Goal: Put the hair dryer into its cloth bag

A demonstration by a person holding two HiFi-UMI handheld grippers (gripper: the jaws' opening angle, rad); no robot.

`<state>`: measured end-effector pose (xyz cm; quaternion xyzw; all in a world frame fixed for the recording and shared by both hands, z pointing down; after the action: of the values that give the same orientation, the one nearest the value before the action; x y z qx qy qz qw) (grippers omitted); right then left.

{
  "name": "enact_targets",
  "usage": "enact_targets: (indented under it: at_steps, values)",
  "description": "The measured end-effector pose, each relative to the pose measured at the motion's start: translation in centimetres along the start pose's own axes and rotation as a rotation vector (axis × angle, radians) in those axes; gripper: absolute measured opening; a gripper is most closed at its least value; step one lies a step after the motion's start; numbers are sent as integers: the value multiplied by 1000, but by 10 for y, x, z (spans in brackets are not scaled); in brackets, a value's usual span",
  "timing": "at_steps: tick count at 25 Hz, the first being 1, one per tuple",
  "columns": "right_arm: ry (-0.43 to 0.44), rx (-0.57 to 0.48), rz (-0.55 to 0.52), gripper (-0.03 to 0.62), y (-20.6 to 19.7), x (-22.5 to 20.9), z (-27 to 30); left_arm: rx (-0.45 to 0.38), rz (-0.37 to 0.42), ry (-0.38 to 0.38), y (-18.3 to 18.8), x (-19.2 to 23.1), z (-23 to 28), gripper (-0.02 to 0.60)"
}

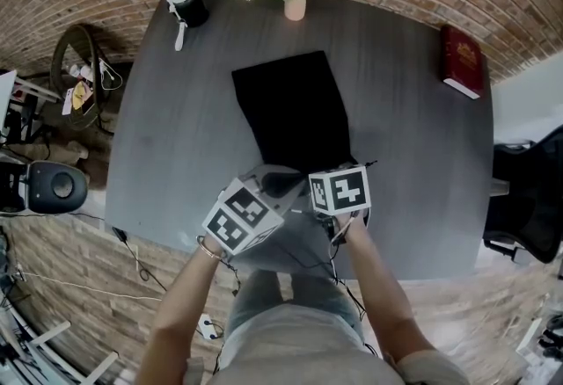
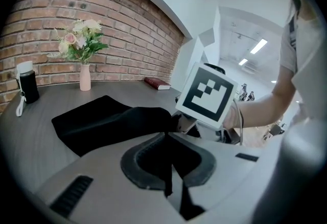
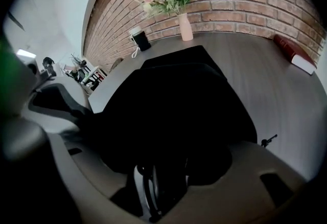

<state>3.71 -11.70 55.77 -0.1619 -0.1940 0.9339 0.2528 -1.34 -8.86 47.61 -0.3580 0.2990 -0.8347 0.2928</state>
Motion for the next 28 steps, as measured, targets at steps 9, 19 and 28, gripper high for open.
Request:
enact_targets:
  at_steps: [9, 19, 28]
  values:
    - [3, 19, -16, 272, 1, 5, 5, -3, -21, 1, -4, 7, -1, 15]
    - [43, 6, -27, 365, -3, 12, -4, -18, -25, 5, -4, 11, -4, 15]
    - [38, -17, -32, 374, -28, 11, -25, -26, -24, 8, -2, 12, -3, 15]
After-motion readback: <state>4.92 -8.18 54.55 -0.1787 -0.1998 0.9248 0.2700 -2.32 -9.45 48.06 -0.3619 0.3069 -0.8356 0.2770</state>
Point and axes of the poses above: the fingertips, and each gripper's own axes: z forward along the fingers, x to its left, y out of its top, the point moved 3 cm from there along -z, backward along the fingers, and after that the axes turned 11 degrees about -z, right-handed, at the moved point
